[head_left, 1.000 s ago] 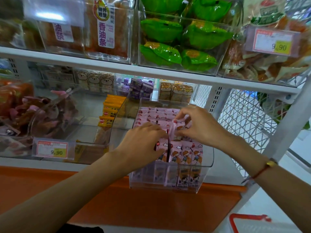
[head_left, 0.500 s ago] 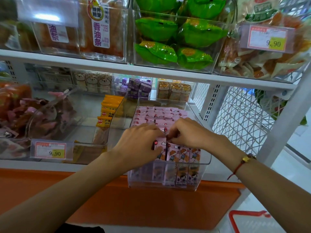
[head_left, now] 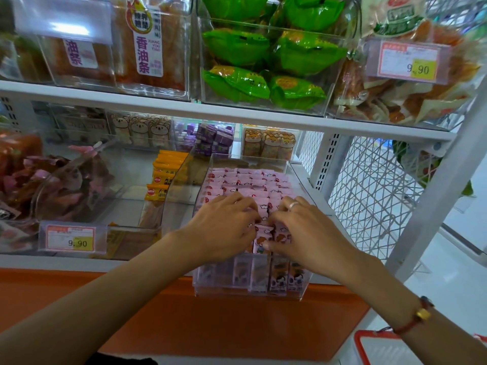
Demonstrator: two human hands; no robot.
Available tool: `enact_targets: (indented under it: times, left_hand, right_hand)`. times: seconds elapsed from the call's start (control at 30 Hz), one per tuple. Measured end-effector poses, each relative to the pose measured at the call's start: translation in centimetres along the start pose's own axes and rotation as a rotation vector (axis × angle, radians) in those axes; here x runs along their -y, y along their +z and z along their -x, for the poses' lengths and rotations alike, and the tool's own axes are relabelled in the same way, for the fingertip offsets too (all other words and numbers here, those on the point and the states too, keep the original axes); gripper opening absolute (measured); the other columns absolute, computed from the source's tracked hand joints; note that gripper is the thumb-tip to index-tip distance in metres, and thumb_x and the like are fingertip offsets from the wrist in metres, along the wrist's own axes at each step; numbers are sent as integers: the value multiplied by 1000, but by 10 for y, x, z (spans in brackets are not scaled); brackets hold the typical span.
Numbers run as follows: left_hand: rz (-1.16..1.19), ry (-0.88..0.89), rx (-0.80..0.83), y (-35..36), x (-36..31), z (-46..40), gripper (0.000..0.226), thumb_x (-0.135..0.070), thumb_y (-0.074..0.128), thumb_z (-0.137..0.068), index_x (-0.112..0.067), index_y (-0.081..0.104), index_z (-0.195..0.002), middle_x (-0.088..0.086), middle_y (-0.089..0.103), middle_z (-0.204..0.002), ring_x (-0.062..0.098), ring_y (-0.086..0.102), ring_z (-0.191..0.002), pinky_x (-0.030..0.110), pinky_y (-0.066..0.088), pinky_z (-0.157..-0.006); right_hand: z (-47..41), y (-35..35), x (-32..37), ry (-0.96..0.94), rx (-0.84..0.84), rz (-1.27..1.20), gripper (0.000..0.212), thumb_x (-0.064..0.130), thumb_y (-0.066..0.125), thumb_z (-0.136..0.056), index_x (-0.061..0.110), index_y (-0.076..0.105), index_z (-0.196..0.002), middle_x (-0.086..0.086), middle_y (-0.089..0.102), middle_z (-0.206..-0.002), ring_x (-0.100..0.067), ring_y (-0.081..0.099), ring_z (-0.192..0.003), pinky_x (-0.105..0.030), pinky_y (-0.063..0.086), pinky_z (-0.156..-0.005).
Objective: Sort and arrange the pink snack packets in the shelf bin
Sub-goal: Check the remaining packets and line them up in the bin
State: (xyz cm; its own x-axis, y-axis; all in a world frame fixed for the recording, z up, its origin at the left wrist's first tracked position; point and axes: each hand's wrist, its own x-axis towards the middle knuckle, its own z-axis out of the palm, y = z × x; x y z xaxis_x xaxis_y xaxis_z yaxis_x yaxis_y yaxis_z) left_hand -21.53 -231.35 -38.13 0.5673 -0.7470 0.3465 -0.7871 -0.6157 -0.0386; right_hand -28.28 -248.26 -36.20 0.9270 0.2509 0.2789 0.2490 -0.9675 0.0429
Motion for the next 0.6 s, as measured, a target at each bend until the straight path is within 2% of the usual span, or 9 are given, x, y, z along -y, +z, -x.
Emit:
enact_targets:
  times: [0.1,0.17,0.23,0.33,0.4,0.47,0.53,0.57,0.6]
  left_hand:
    - [-6,-11,13,1,0,0,39,-37,35,-97,-24,54,-127,-7,46,-135,11,38,-123,29,31,-99]
    - [10,-21,26,0,0,1,38,-36,34,-97,-24,53,-128,-7,46,-135,11,37,-124,30,30,-101]
    - [30,-42,8,-3,-1,2,37,-32,35,-99,-24,49,-132,-6,46,-138,11,35,-128,31,26,-106]
    - [76,-142,-208,-13,-2,4,40,-26,38,-100,-25,39,-141,-5,42,-146,11,29,-135,28,15,-111]
    - [210,-240,-372,-25,-4,5,39,-26,38,-101,-25,42,-139,-7,46,-141,8,32,-131,25,22,-105]
    - [410,-307,-389,-32,-10,6,38,-34,38,-99,-28,45,-135,-12,50,-132,4,39,-123,23,30,-98]
    - [694,-351,-270,-35,-15,9,40,-43,42,-95,-31,47,-133,-16,53,-125,0,48,-113,22,41,-92]
    - [770,-342,-209,-35,-17,12,39,-43,45,-94,-32,47,-131,-16,54,-124,-1,51,-109,22,45,-89]
    - [735,-302,-163,-36,-16,15,36,-38,48,-94,-33,49,-130,-15,55,-125,-1,52,-109,24,47,-89]
  right_hand:
    - [0,-2,-1,6,1,-121,43,50,69,-78,26,61,-113,9,46,-102,-7,35,-97,-24,31,-75]
    - [2,-4,-2,2,16,-187,40,45,71,-78,24,61,-111,9,48,-104,-8,37,-100,-24,35,-80]
    - [3,-8,-4,16,29,-304,34,40,73,-78,24,60,-105,10,53,-105,-5,43,-100,-22,37,-78]
    - [2,-20,-6,120,-35,-576,23,32,69,-81,27,52,-95,15,58,-97,10,52,-77,-7,42,-61]
    - [-1,-28,-6,218,-192,-815,20,28,66,-84,32,48,-91,20,58,-92,10,57,-75,-4,45,-57]
    - [-4,-32,-5,302,-341,-1059,18,28,65,-85,35,50,-94,15,64,-92,3,64,-80,-11,50,-61]
    - [-6,-29,-2,375,-394,-1274,18,28,64,-88,31,54,-102,8,69,-89,-5,67,-86,-21,53,-71]
    - [-7,-26,-1,404,-390,-1345,19,27,63,-88,27,55,-106,6,70,-88,-10,67,-89,-27,53,-77]
    - [-7,-23,2,425,-385,-1383,20,27,62,-89,25,56,-108,5,69,-89,-13,67,-91,-30,53,-80]
